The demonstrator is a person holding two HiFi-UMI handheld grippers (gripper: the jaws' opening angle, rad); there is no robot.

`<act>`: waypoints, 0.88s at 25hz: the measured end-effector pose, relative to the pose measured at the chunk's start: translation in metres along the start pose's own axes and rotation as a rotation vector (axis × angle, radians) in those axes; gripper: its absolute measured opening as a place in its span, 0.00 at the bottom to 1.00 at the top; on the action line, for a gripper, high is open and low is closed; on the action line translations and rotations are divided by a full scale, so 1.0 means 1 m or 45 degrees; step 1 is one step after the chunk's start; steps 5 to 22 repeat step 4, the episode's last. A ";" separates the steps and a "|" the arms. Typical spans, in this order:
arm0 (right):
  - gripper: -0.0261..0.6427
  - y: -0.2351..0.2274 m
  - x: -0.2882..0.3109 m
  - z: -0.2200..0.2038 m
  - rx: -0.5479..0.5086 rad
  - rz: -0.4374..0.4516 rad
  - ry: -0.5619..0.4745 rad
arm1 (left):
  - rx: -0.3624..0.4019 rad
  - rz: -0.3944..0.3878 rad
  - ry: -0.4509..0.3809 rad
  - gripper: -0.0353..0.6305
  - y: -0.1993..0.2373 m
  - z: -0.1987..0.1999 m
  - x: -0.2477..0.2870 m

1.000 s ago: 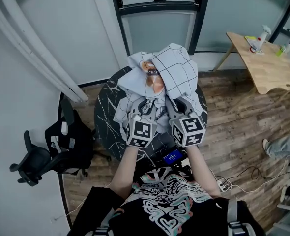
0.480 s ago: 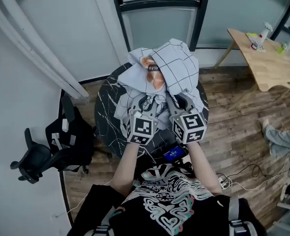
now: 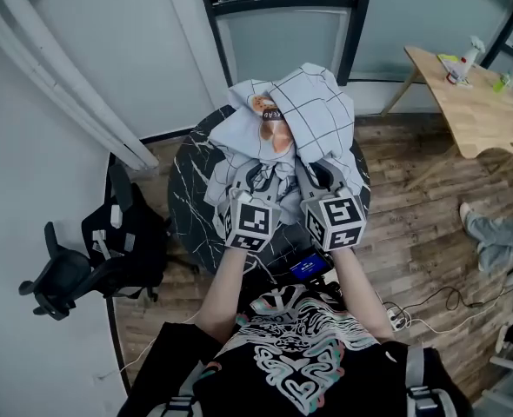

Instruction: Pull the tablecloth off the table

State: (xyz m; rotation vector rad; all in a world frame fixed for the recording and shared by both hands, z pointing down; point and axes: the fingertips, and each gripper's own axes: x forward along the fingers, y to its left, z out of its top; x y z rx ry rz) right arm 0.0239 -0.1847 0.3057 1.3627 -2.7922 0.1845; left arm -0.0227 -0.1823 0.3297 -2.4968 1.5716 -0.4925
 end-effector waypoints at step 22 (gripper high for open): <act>0.11 -0.003 0.001 0.003 -0.012 -0.002 -0.004 | -0.002 0.004 -0.012 0.16 0.001 0.003 0.003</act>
